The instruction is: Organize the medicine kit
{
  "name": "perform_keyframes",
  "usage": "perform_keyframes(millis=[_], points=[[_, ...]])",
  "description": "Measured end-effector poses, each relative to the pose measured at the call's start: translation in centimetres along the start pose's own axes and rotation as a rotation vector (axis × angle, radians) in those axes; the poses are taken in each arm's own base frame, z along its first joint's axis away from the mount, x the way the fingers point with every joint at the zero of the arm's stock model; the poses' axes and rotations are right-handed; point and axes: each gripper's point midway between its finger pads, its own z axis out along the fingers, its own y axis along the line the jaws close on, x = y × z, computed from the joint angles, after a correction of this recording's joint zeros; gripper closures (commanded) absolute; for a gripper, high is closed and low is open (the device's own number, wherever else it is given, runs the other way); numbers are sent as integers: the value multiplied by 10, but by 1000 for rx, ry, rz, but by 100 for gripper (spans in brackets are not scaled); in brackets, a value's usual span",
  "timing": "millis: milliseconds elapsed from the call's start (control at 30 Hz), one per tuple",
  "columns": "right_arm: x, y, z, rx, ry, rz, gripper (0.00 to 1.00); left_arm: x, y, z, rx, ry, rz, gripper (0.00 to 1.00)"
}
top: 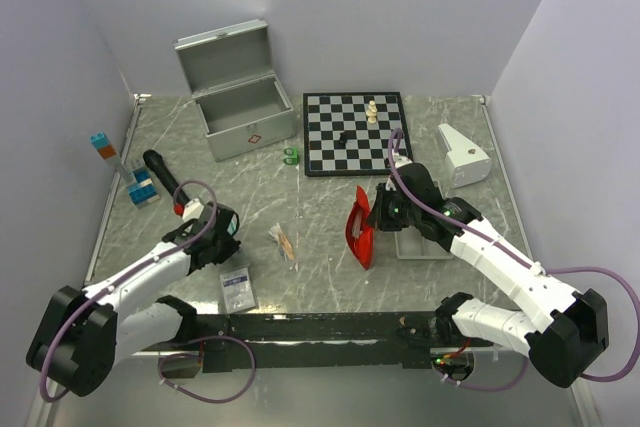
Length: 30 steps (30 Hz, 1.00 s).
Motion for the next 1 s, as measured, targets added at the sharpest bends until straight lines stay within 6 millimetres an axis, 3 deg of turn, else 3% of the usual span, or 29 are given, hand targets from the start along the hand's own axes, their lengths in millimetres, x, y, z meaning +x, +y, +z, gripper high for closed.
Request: perform_keyframes(millis=[133, 267, 433, 533, 733, 1000], points=[[0, 0, 0, 0, 1, 3, 100, -1, -3, -7, 31, -1, 1, 96], [0, 0, -1, 3, 5, 4, 100, -11, -21, -28, 121, -30, 7, 95], [0, 0, -5, 11, 10, 4, 100, -31, -84, -80, 405, -61, 24, 91], [-4, 2, -8, 8, 5, 4, 100, -31, -127, -112, 605, -53, 65, 91], [-18, 11, -17, -8, -24, 1, 100, 5, -202, -151, 869, 54, 200, 97], [-19, 16, -21, -14, -5, 21, 100, 90, -275, -183, 1080, 199, 384, 99]])
